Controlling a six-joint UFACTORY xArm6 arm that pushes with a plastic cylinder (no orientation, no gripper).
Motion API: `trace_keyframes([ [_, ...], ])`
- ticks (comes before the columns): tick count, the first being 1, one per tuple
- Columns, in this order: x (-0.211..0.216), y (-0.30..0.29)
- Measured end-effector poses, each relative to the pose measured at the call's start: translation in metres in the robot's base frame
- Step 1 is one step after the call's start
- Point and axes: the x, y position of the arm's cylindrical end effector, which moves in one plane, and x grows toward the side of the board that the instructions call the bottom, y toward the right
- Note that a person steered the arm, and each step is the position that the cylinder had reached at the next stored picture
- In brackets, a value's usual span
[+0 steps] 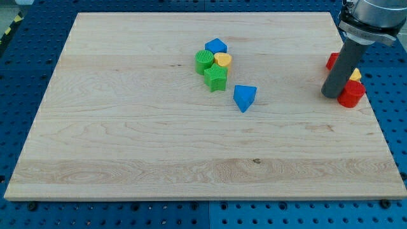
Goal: Push the blue triangle to the left of the red circle
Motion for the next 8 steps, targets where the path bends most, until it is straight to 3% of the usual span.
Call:
trace_keyframes([
  [4,0.039,-0.015],
  [6,0.079,-0.060],
  [8,0.081,-0.123],
])
